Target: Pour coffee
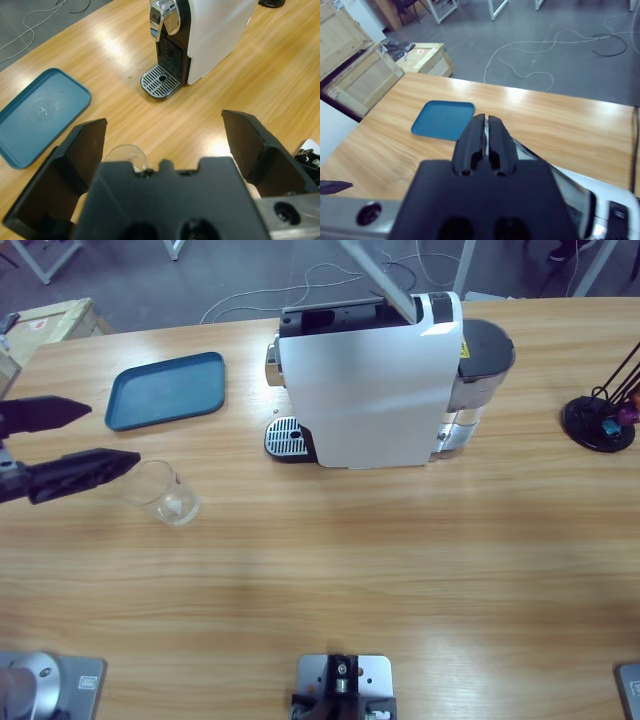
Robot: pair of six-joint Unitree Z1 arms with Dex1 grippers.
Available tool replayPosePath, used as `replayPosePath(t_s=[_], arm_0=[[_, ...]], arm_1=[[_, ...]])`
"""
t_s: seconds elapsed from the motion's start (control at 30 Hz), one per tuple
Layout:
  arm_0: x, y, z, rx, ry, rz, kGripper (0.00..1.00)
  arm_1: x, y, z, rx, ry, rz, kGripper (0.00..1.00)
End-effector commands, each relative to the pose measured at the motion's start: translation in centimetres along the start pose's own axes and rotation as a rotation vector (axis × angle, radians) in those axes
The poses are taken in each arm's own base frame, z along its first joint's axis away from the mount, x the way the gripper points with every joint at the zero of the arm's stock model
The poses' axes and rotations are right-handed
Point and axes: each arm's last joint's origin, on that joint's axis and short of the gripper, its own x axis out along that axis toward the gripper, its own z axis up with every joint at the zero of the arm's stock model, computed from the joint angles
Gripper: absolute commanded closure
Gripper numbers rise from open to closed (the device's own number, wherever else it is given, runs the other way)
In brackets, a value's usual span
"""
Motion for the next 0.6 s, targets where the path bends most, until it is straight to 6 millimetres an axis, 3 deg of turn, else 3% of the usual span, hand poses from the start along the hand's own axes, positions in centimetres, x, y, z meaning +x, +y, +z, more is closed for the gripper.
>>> replayPosePath(t_s=[0.03, 0.37, 0.6], arm_0=[[-0.7, -0.2, -1.6, -0.007, 0.037, -0.021, 0.013], [-0.3, -0.2, -1.3, -0.006, 0.047, -0.020, 0.013], [-0.5, -0.2, -1.5, -0.017, 0.043, -0.016, 0.013]], arm_1=[[5.4, 2.3, -7.7, -0.056, 0.176, 0.035, 1.000], [7.2, -0.3, -14.6, -0.089, 0.339, -0.050, 1.000], [8.2, -4.0, -16.2, -0.072, 0.417, -0.130, 1.000]])
